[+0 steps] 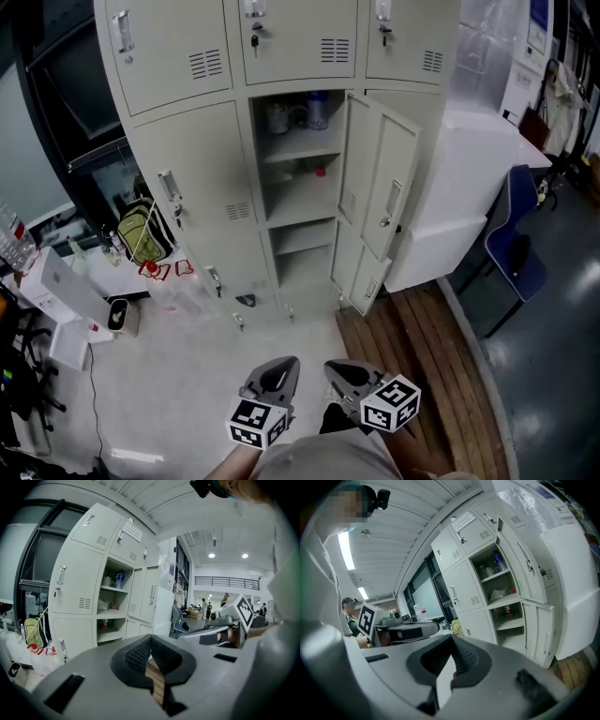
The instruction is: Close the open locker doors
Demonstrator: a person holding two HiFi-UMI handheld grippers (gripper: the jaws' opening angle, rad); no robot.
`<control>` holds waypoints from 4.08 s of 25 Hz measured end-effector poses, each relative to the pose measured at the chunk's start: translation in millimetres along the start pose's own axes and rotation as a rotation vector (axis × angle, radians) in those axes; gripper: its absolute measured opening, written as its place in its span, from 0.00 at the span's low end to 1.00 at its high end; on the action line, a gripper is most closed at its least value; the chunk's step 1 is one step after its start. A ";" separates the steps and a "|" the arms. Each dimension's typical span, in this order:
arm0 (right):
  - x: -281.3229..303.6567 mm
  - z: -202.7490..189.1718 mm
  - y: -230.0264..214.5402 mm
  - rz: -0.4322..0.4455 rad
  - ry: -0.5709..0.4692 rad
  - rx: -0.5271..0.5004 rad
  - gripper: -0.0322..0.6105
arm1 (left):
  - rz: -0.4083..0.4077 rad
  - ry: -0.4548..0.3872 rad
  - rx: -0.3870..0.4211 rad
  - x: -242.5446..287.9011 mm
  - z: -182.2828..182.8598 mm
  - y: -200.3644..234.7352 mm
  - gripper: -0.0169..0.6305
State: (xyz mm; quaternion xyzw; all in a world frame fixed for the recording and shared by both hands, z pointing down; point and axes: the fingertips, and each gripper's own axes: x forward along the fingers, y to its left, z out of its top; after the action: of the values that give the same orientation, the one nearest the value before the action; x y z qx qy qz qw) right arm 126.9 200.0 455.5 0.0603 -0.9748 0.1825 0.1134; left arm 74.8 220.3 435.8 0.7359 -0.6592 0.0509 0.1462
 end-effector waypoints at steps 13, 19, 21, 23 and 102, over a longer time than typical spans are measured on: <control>30.2 56.6 -95.4 0.008 -0.012 0.011 0.09 | 0.009 0.007 -0.010 97.8 43.5 33.0 0.05; 20.8 75.2 -152.6 -0.047 -0.019 0.023 0.09 | 0.018 0.024 -0.016 132.6 52.3 35.4 0.05; 16.1 80.6 -171.3 -0.067 -0.027 0.031 0.09 | 0.021 0.029 -0.023 143.9 53.3 36.1 0.05; 11.9 84.9 -188.5 -0.084 -0.033 0.038 0.09 | 0.021 0.033 -0.024 155.7 55.0 36.0 0.05; 79.1 133.1 -293.9 -0.251 0.025 0.033 0.09 | -0.077 0.023 -0.046 265.4 102.8 147.6 0.05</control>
State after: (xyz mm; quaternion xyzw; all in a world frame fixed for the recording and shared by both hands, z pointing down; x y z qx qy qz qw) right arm 70.6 -127.4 454.5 0.1814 -0.9550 0.1836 0.1463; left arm -49.3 -75.2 430.9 0.7563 -0.6298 0.0385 0.1726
